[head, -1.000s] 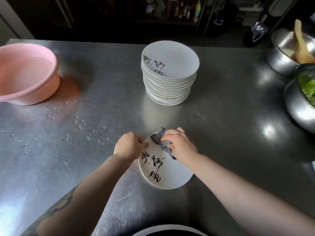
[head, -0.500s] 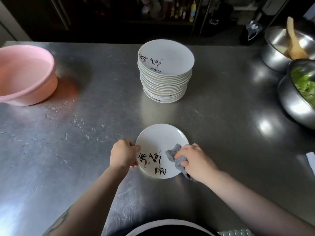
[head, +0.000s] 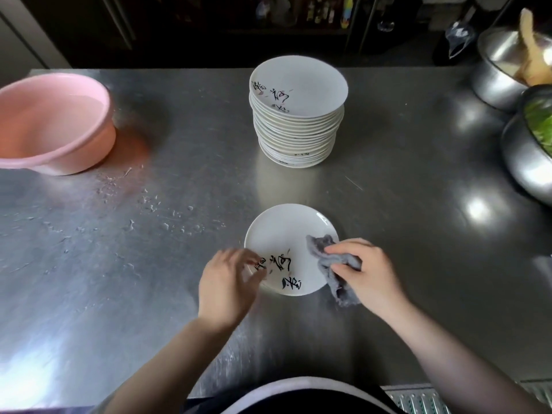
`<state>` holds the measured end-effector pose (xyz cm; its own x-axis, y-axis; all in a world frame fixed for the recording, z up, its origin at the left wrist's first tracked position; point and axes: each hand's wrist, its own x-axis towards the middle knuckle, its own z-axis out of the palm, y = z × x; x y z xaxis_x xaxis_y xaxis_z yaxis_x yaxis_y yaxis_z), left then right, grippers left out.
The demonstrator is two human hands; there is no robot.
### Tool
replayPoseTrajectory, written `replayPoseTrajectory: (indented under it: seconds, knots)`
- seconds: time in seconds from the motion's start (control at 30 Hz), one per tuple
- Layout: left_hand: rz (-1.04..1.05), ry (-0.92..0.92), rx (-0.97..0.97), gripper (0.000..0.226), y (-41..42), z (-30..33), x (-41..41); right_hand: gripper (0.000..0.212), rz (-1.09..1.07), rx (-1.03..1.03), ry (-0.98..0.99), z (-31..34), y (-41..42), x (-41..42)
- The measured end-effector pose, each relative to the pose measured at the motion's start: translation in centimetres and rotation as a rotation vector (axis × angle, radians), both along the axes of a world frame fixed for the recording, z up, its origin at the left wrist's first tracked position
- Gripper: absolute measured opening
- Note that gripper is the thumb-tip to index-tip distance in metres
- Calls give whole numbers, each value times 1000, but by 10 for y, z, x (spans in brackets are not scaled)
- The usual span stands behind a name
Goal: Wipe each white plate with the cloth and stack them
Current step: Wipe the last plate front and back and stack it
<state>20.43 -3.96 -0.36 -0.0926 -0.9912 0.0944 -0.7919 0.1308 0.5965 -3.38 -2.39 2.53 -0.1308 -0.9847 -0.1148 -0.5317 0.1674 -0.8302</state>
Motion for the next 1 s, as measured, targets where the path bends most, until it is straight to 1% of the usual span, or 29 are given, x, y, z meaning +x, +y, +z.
replayPoseTrajectory:
  seconds: [0.07, 0.13, 0.37, 0.43, 0.5, 0.57, 0.6, 0.7, 0.83, 0.9, 1.0]
  knots:
    - [-208, 8, -42, 23, 14, -8, -7, 32, -43, -9, -18, -2, 5, -7]
    - [-331, 39, -14, 27, 15, -15, -12, 31, -59, 2, -12, -5, 9, -8]
    - [-392, 71, -10, 30, 5, -18, -18, 34, -83, -34, 19, -15, 15, -11]
    - [-409, 41, -30, 23, 3, -19, -16, 34, -85, -46, 19, -15, 14, -12]
    - [-451, -10, -102, 7, 0, -20, -13, 35, -85, -55, 16, -14, 14, -13]
    - [-496, -36, -174, 19, -3, -20, -9, 35, -93, -61, 13, -12, 13, -15]
    - [-509, -31, -210, 21, -5, -19, -8, 35, -95, -66, 12, -9, 12, -16]
    - [-504, 14, -326, 18, -14, -12, -6, 35, -91, -95, 3, 3, 6, -17]
    - [-443, 103, -402, 20, -40, 16, -12, 37, -81, -180, -54, 31, -7, -14]
    - [-393, 149, -372, 20, -52, 35, -15, 40, -79, -227, -72, 47, -15, -11]
    - [-219, 296, -212, 16, -63, 64, -18, 42, -73, -292, -113, 72, -27, -8]
